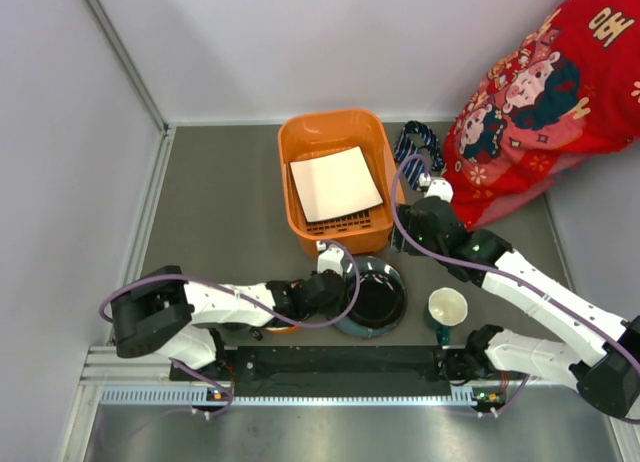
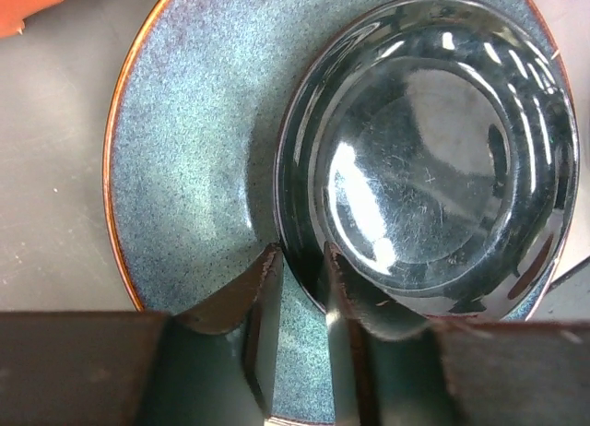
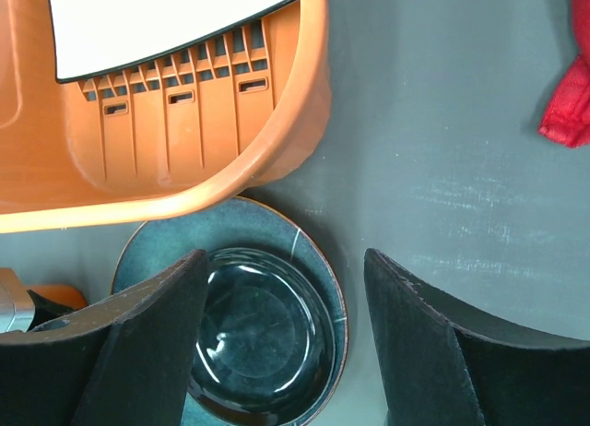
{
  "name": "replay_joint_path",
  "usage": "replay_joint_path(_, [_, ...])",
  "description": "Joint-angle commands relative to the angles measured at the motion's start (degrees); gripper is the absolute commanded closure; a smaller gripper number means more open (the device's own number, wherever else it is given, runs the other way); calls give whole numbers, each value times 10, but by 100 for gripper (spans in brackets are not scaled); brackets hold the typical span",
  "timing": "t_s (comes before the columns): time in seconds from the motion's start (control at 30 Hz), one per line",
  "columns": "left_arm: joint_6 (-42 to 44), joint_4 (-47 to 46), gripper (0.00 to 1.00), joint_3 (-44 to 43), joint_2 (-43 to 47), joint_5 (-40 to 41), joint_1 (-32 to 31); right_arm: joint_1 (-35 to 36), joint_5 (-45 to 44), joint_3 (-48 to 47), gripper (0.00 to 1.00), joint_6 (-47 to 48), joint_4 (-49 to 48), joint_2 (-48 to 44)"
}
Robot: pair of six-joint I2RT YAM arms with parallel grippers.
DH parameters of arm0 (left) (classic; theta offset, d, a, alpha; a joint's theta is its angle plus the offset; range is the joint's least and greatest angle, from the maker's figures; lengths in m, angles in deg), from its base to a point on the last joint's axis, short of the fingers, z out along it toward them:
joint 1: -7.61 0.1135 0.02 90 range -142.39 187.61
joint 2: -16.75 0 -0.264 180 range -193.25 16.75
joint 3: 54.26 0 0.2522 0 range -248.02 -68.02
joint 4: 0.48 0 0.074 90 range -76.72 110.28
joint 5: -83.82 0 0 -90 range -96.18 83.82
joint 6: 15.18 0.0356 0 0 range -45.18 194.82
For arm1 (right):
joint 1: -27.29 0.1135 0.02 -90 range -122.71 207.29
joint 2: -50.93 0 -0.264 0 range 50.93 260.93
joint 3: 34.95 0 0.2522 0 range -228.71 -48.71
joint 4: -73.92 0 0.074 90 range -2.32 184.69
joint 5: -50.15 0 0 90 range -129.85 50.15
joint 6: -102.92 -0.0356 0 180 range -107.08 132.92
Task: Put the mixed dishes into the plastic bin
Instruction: Pick up the plate at the center of the board.
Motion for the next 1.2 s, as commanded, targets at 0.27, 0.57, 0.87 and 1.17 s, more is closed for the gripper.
replay_joint_path(0.27, [-1, 14, 94, -10, 11, 14, -2, 7, 1, -20, 32, 2, -23, 7])
replay_joint_path(0.57, [-2, 21, 100, -14, 23, 21, -2, 6, -2, -19, 32, 2, -12, 2])
replay_joint_path(0.87, [4, 45, 100, -21, 72, 62, -1, 6, 55, 22, 32, 36, -33, -21])
replay_joint_path(1.17, [12, 70, 100, -25, 92, 68, 3, 6, 125, 99, 32, 74, -81, -79])
